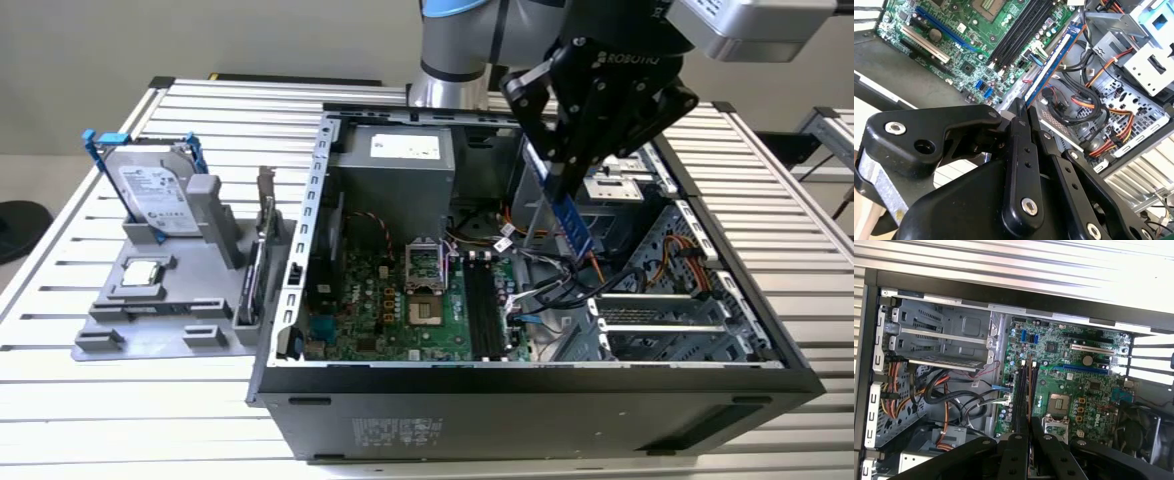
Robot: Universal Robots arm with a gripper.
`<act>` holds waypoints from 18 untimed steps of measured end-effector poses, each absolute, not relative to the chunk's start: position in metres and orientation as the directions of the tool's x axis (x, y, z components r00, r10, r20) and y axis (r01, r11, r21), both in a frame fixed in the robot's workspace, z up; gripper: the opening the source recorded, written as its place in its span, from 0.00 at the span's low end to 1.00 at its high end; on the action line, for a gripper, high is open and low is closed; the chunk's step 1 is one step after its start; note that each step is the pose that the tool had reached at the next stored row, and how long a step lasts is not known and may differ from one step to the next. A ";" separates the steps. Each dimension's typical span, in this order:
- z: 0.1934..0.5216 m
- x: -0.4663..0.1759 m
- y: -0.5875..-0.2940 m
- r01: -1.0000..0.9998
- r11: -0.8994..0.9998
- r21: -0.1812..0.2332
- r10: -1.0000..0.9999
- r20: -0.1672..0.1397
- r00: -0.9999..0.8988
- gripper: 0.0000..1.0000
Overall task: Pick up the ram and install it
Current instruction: 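Insert the ram into the slot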
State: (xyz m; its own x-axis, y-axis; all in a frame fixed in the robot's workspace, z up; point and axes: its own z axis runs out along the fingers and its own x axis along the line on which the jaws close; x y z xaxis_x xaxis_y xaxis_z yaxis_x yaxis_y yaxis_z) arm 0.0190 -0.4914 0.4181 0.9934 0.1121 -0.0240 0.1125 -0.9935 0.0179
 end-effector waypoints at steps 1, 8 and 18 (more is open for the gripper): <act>0.418 0.019 -0.491 0.113 -0.993 0.018 0.112 -0.024 0.993 0.00; 0.415 0.019 -0.491 0.113 -0.993 0.018 0.112 -0.024 0.993 0.00; 0.412 0.019 -0.491 0.112 -0.993 0.018 0.112 -0.024 0.993 0.00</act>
State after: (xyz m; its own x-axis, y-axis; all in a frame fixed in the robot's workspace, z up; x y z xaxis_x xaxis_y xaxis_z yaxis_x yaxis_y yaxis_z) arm 0.0190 -0.4914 0.4119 0.9934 0.1120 -0.0239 0.1125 -0.9935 0.0178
